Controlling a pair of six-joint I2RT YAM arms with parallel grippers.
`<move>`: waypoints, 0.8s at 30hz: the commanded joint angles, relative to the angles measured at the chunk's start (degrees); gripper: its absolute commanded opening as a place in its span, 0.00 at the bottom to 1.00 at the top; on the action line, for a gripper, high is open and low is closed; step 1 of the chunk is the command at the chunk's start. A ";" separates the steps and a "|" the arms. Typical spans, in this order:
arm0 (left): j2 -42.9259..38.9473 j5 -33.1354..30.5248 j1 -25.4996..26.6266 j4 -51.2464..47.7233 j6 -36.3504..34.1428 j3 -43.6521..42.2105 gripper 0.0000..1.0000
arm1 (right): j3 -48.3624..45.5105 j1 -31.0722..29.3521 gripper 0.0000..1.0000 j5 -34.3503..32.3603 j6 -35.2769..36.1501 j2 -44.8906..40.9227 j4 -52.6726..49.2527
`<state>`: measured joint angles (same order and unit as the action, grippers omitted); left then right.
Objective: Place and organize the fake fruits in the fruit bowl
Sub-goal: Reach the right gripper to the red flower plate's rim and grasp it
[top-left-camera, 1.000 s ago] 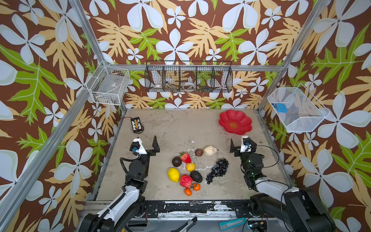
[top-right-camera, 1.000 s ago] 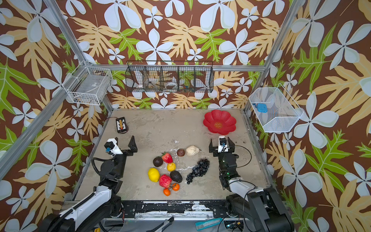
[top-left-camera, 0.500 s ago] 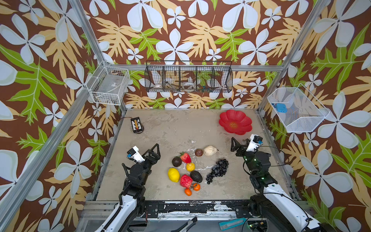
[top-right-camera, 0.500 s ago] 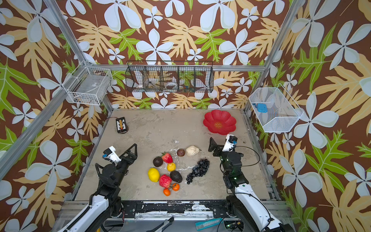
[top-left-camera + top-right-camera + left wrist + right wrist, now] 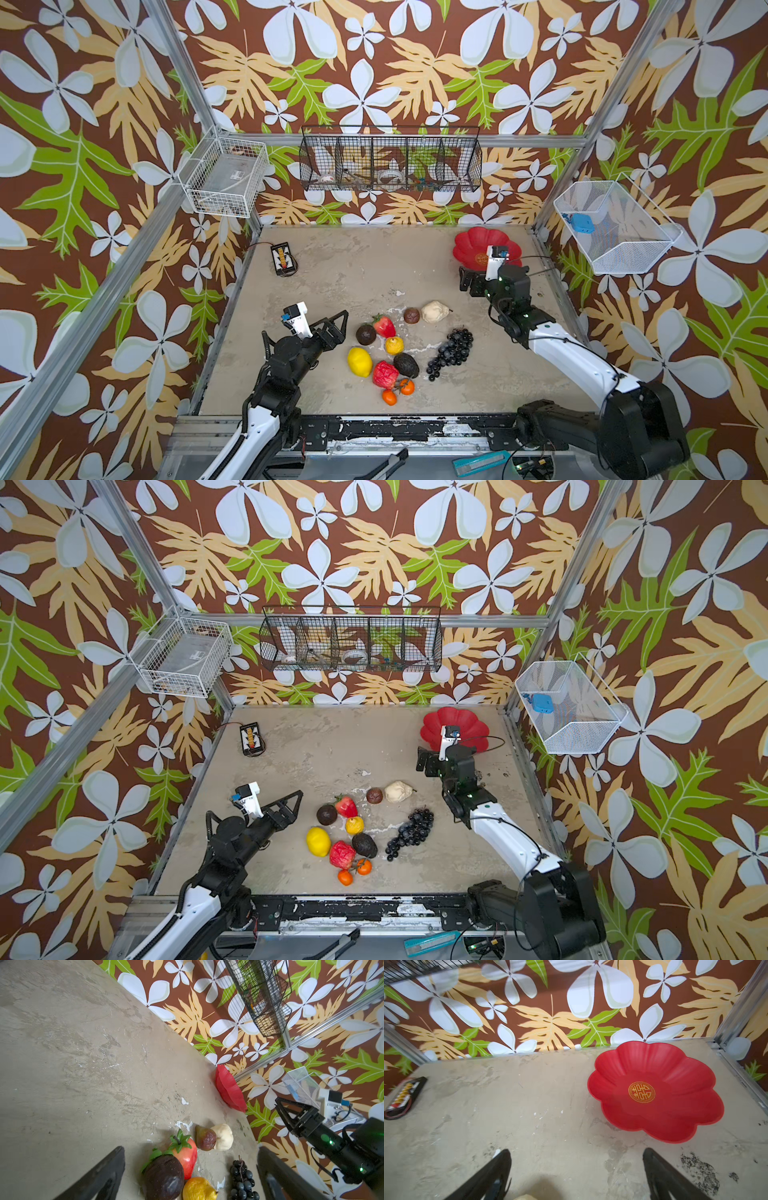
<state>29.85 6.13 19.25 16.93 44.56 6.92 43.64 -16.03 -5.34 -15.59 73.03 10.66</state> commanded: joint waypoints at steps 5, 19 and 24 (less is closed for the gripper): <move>9.42 -6.00 3.37 -6.03 -4.21 3.77 1.00 | 12.37 -0.03 0.96 -7.77 7.53 14.58 -10.37; 7.24 -2.52 3.40 9.40 -8.47 -2.50 1.00 | 30.80 2.23 0.67 -7.55 12.60 36.65 -25.01; 7.68 -2.26 3.38 10.75 -8.08 -3.31 1.00 | 33.07 2.32 0.58 -9.48 13.65 39.34 -26.12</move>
<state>37.52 3.09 22.61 24.69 37.08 3.77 75.77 -13.65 -13.28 -2.70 111.63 -13.37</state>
